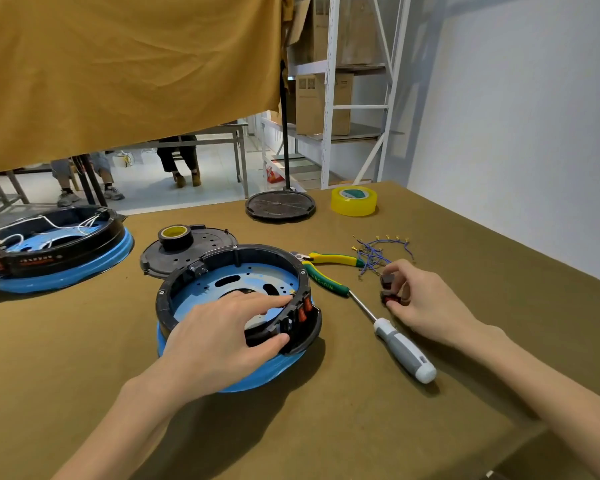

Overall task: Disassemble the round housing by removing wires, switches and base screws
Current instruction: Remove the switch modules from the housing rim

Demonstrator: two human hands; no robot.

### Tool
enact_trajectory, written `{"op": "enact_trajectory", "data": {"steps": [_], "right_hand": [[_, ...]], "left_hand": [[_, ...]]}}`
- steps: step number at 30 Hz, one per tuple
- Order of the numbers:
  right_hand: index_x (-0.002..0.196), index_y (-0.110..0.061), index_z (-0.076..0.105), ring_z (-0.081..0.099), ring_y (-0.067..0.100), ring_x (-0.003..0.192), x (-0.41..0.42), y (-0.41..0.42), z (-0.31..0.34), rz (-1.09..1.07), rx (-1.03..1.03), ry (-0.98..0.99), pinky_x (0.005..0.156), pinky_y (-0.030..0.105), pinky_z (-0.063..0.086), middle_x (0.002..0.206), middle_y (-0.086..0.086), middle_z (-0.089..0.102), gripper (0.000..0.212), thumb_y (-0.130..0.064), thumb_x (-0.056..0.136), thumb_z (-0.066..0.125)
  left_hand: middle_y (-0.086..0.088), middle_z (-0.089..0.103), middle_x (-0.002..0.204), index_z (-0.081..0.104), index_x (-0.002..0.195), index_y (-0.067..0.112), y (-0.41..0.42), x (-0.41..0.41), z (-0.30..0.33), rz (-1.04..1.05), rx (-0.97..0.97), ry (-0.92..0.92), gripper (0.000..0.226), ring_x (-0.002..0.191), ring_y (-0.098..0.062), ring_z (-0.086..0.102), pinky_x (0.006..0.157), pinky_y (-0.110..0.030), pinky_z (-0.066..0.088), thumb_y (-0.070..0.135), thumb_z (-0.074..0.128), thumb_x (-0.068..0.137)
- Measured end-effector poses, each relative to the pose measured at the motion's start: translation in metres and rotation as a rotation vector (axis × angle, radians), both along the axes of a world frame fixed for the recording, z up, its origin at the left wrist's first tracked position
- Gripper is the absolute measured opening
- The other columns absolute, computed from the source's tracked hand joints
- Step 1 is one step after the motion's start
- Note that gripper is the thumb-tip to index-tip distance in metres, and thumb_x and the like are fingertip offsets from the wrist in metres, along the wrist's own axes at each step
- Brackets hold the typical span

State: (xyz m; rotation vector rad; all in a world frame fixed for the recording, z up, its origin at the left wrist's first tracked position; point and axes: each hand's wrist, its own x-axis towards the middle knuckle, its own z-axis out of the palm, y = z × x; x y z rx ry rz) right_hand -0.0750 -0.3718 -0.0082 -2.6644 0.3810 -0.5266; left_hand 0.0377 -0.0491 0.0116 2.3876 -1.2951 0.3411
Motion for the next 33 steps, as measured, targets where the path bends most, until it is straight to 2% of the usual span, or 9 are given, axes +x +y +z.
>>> {"op": "enact_trajectory", "data": {"steps": [4,8,11,14,18,21,24,27,33], "right_hand": [[0.111,-0.025,0.062,0.060,0.014,0.084,0.008,-0.004,0.000,-0.039,0.012,-0.020,0.080,0.044,0.055,0.093,-0.011,0.064,0.032,-0.014,0.085,0.076],[0.115,-0.024,0.062,0.062,0.020,0.099,0.016,0.000,0.010,-0.080,0.022,0.049,0.088,0.043,0.055,0.103,-0.004,0.065,0.038,-0.009,0.082,0.074],[0.109,-0.024,0.066,0.062,0.012,0.095,0.016,0.020,0.017,0.001,0.051,-0.089,0.083,0.029,0.053,0.101,-0.004,0.064,0.032,-0.006,0.082,0.070],[0.100,-0.023,0.069,0.063,0.007,0.081,0.018,0.056,0.029,0.175,0.127,-0.141,0.068,0.015,0.047,0.086,-0.009,0.068,0.017,-0.010,0.088,0.069],[0.090,-0.022,0.073,0.064,0.007,0.075,0.019,0.101,0.034,0.343,0.221,-0.112,0.064,0.017,0.050,0.082,-0.009,0.070,0.002,-0.022,0.091,0.072],[0.091,-0.024,0.072,0.062,0.005,0.076,0.019,0.114,0.025,0.284,0.197,-0.082,0.064,0.017,0.048,0.086,-0.012,0.067,0.012,-0.035,0.087,0.075],[0.094,-0.021,0.073,0.058,0.005,0.082,0.021,0.118,0.018,0.220,0.133,-0.075,0.070,0.021,0.050,0.093,-0.010,0.063,0.015,-0.034,0.086,0.076],[0.095,-0.021,0.073,0.056,0.004,0.077,0.023,0.121,0.014,0.207,0.107,-0.096,0.066,0.016,0.044,0.091,-0.011,0.060,0.013,-0.032,0.087,0.075],[0.102,-0.027,0.066,0.060,0.002,0.078,0.017,0.122,0.006,0.274,0.228,-0.163,0.063,0.016,0.048,0.085,-0.016,0.063,0.011,-0.029,0.093,0.071]], "left_hand": [[0.033,0.065,0.117,0.047,0.140,0.060,0.000,0.000,0.001,0.010,0.009,0.012,0.060,0.104,0.016,0.053,0.077,-0.015,0.053,0.078,0.041,0.083],[0.035,0.063,0.108,0.045,0.139,0.062,0.000,0.000,0.002,0.015,0.018,0.035,0.061,0.101,0.013,0.056,0.075,-0.015,0.053,0.080,0.040,0.082],[0.039,0.055,0.111,0.046,0.141,0.057,-0.001,0.001,0.002,0.030,0.014,0.055,0.067,0.100,0.016,0.051,0.078,-0.012,0.049,0.082,0.041,0.079],[0.038,0.056,0.115,0.046,0.141,0.051,-0.002,0.003,0.003,0.043,0.018,0.117,0.074,0.107,0.013,0.054,0.086,-0.020,0.054,0.084,0.043,0.075],[0.040,0.063,0.105,0.057,0.133,0.052,-0.004,0.004,0.006,0.043,0.017,0.189,0.069,0.102,0.014,0.059,0.083,-0.027,0.058,0.085,0.043,0.076],[0.039,0.066,0.111,0.060,0.134,0.050,-0.004,0.005,0.008,0.012,0.007,0.256,0.069,0.105,0.018,0.058,0.083,-0.027,0.059,0.083,0.047,0.075],[0.035,0.068,0.115,0.063,0.134,0.045,-0.003,0.008,0.010,-0.036,-0.010,0.363,0.062,0.107,0.018,0.059,0.086,-0.029,0.059,0.074,0.059,0.079],[0.039,0.067,0.115,0.061,0.128,0.052,-0.003,0.009,0.011,-0.078,-0.026,0.418,0.043,0.109,0.016,0.060,0.089,-0.032,0.059,0.056,0.071,0.086],[0.035,0.067,0.121,0.060,0.135,0.047,-0.004,0.010,0.010,-0.085,-0.038,0.434,0.049,0.113,0.016,0.059,0.096,-0.035,0.058,0.054,0.071,0.087]]}}
